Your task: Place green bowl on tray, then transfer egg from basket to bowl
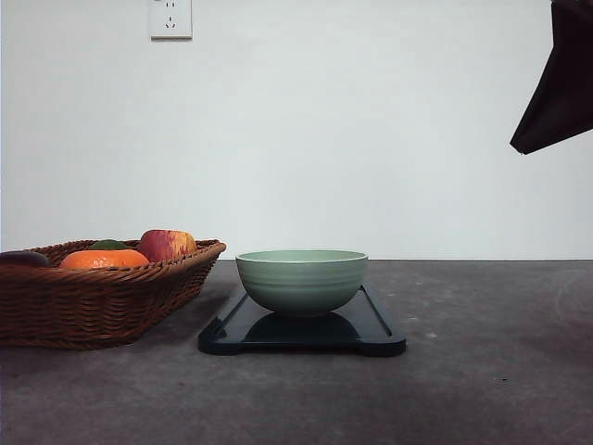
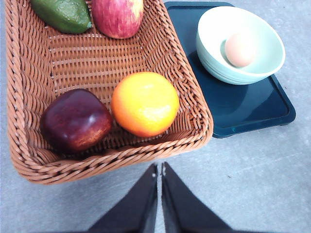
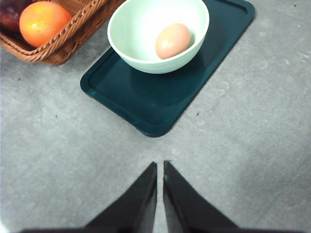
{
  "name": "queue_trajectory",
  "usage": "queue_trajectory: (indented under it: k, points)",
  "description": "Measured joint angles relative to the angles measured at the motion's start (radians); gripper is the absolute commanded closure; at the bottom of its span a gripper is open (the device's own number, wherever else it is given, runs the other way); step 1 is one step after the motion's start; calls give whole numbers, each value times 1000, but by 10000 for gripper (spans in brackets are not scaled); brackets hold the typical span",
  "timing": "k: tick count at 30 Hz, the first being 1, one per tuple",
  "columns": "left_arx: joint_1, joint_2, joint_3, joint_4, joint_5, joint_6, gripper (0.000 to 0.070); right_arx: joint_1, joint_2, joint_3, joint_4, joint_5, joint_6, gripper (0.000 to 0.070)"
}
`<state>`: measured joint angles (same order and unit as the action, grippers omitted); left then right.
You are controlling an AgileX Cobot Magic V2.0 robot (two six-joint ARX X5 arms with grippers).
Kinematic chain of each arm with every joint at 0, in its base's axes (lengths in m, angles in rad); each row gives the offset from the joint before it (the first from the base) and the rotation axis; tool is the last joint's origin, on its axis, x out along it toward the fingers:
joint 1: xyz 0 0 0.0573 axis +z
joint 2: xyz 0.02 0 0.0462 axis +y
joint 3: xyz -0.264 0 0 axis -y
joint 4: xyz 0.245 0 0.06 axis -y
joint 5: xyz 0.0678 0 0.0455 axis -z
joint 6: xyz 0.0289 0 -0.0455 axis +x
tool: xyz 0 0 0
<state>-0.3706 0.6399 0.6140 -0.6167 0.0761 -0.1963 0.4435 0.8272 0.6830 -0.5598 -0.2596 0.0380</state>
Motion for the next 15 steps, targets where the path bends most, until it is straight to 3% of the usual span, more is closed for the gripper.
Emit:
queue_trajectory:
  k: [9, 15]
  points:
    - [15, -10, 0, 0, 1, 34, 700, 0, 0, 0, 0, 0, 0, 685]
    - [153, -147, -123, 145, -1, 108, 700, 0, 0, 0, 0, 0, 0, 685]
